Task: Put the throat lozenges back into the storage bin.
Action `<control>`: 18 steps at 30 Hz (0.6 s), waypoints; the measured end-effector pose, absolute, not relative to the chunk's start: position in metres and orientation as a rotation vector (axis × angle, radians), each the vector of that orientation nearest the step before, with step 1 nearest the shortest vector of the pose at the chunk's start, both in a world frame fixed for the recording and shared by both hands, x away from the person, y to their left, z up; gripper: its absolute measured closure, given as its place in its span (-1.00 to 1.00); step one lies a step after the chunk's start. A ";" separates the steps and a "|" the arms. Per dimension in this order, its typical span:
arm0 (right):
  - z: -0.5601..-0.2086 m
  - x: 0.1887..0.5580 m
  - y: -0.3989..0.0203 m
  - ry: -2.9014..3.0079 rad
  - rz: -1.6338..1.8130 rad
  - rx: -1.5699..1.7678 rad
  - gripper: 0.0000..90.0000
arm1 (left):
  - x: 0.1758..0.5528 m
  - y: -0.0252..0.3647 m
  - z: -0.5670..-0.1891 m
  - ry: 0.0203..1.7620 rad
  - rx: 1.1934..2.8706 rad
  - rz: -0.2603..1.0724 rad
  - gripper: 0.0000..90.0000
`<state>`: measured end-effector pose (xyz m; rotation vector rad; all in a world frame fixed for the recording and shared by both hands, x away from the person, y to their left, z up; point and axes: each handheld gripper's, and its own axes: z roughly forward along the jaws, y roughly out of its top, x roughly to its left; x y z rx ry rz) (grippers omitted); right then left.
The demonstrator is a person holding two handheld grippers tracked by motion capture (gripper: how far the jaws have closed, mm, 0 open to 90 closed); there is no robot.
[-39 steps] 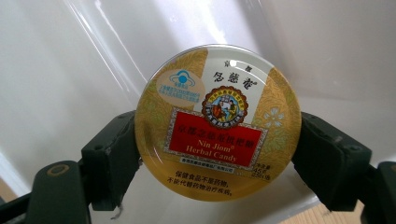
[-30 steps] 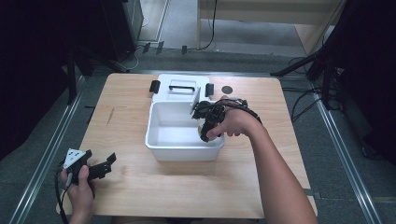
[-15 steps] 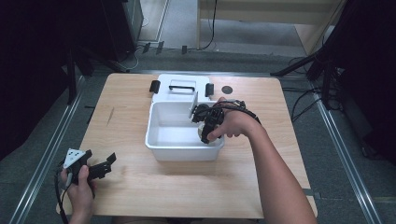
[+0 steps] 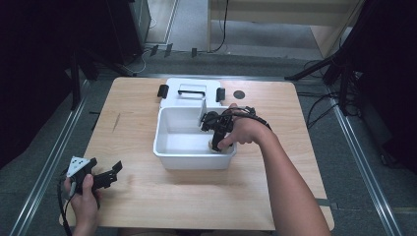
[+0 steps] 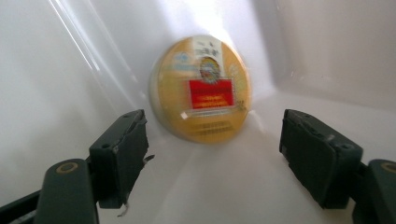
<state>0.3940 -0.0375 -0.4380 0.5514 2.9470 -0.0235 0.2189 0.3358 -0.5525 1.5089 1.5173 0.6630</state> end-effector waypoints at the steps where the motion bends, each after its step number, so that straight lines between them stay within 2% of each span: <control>1: -0.438 0.394 -0.038 2.947 -0.023 0.551 -0.46 | 0.219 0.336 -0.553 1.517 1.509 0.663 -1.00; 9: -0.432 0.394 -0.042 2.948 0.027 0.576 -0.44 | 0.219 0.336 -0.552 1.519 1.511 0.659 -1.00; 18: -0.408 0.392 -0.051 2.936 0.165 0.646 -0.47 | 0.219 0.336 -0.552 1.520 1.506 0.660 -1.00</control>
